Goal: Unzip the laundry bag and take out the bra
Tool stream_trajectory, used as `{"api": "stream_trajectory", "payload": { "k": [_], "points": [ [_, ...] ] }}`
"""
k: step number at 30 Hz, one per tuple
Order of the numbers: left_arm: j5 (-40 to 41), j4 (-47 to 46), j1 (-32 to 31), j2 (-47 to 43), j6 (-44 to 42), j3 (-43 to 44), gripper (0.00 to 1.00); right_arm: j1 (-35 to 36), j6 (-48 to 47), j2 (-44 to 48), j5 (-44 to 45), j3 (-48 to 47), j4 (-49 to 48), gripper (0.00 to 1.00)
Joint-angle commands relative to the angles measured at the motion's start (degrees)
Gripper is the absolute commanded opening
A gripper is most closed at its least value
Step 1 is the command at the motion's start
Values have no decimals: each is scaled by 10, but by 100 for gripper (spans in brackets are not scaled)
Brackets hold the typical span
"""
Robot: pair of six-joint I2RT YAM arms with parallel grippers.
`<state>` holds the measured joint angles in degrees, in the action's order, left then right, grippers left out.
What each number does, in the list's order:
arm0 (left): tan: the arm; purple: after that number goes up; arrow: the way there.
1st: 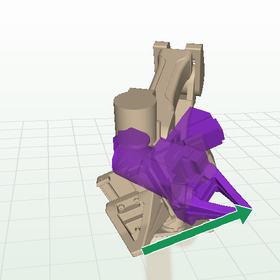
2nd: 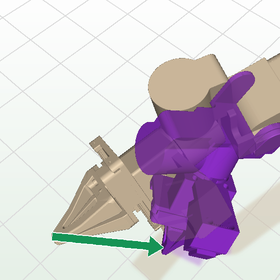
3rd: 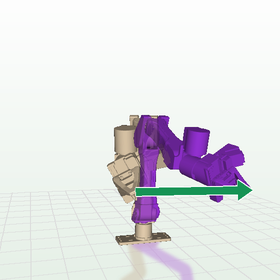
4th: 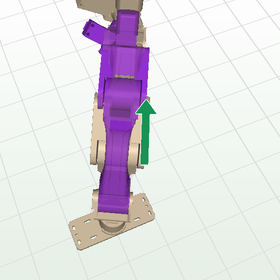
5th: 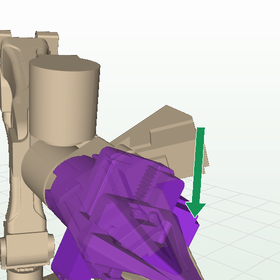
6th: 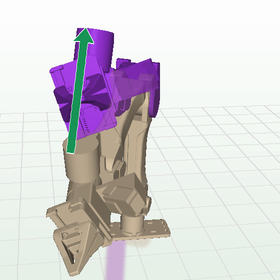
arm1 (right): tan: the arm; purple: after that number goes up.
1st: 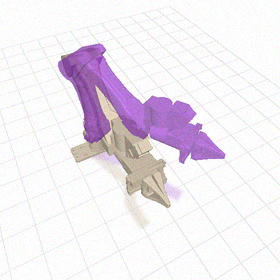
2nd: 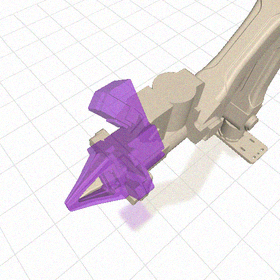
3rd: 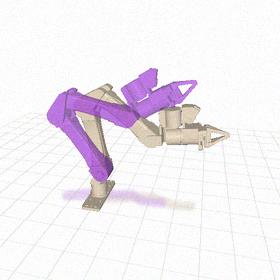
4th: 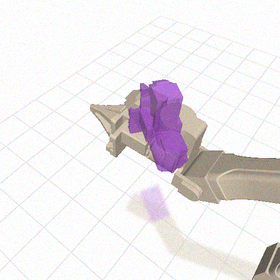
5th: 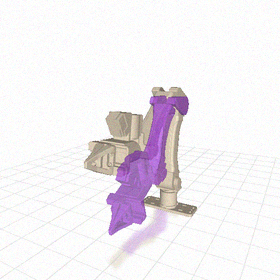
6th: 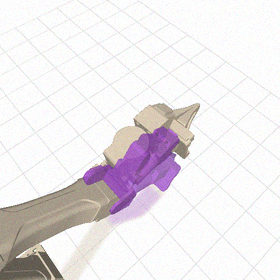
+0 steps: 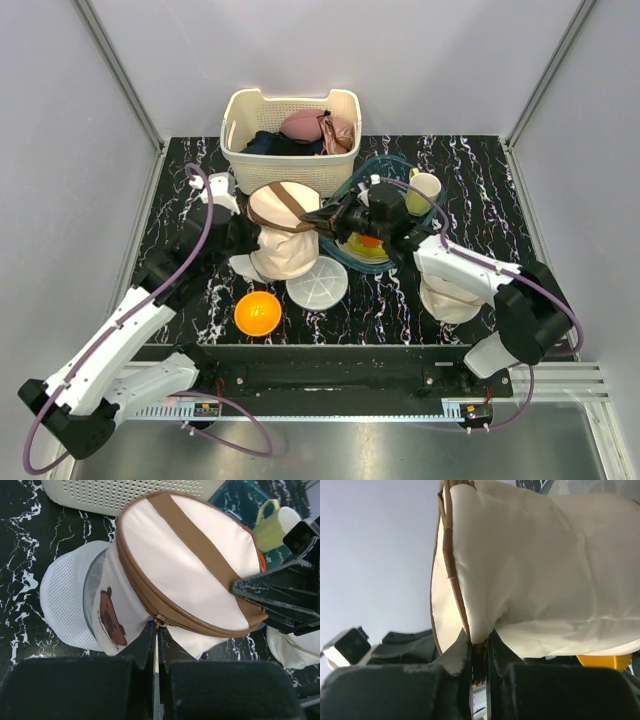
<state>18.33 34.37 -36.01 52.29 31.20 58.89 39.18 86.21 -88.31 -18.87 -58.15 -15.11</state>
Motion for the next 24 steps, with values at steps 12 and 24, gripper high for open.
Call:
{"api": "stream_trajectory", "payload": {
  "k": [12,24],
  "points": [
    [-198,-103,54,-25,-73,-25,0,-34,-335,133,-353,67,95,0],
    [-241,-111,56,-1,-73,-37,0,-99,-441,82,-225,-99,301,60]
  ]
}}
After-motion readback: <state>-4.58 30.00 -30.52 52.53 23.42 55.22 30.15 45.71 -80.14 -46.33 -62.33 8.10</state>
